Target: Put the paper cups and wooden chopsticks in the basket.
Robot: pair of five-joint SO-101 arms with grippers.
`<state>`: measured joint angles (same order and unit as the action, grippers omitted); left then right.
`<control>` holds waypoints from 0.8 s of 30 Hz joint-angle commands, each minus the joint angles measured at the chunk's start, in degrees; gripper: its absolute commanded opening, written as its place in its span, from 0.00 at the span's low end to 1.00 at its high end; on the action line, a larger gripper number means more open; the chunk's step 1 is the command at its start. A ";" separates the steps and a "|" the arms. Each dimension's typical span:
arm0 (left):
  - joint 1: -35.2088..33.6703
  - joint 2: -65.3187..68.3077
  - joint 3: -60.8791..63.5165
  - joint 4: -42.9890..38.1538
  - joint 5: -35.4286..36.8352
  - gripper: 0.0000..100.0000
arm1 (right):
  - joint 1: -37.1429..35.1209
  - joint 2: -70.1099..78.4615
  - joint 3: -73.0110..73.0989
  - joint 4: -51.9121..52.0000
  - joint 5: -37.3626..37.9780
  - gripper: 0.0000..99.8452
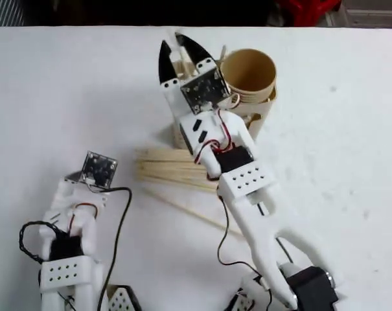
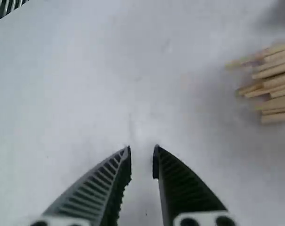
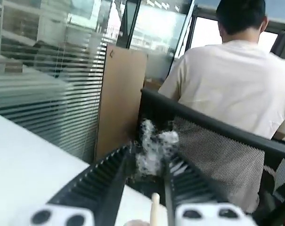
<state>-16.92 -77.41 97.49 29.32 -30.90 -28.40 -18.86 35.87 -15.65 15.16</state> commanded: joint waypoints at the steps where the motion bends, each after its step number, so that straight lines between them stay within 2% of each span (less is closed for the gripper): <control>1: 0.48 -0.66 -0.18 0.26 -0.44 0.09 | 0.22 -1.71 -0.97 1.80 0.62 0.06; 4: 0.48 -0.66 -0.18 0.26 -0.44 0.09 | 0.13 -5.67 -0.88 7.34 0.70 0.03; 6: 0.57 -0.66 -0.18 0.26 -0.44 0.09 | 0.40 -10.07 -0.79 14.99 0.70 0.03; 14: 0.66 -0.66 -0.18 0.26 -0.44 0.09 | -2.07 -33.27 -0.79 59.65 1.05 0.03; 18: 0.66 -0.66 -0.18 0.26 -0.44 0.09 | -7.60 -38.64 -0.35 75.65 8.97 0.03; 20: 0.66 -0.66 -0.18 0.26 -0.44 0.09 | -10.15 -37.32 1.05 79.78 9.49 0.03; 24: 0.66 -0.66 -0.18 0.26 -0.44 0.09 | -14.02 -28.79 8.26 78.81 9.67 0.03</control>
<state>-16.92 -77.41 97.49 29.32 -30.90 -39.56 -52.44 41.05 63.12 23.78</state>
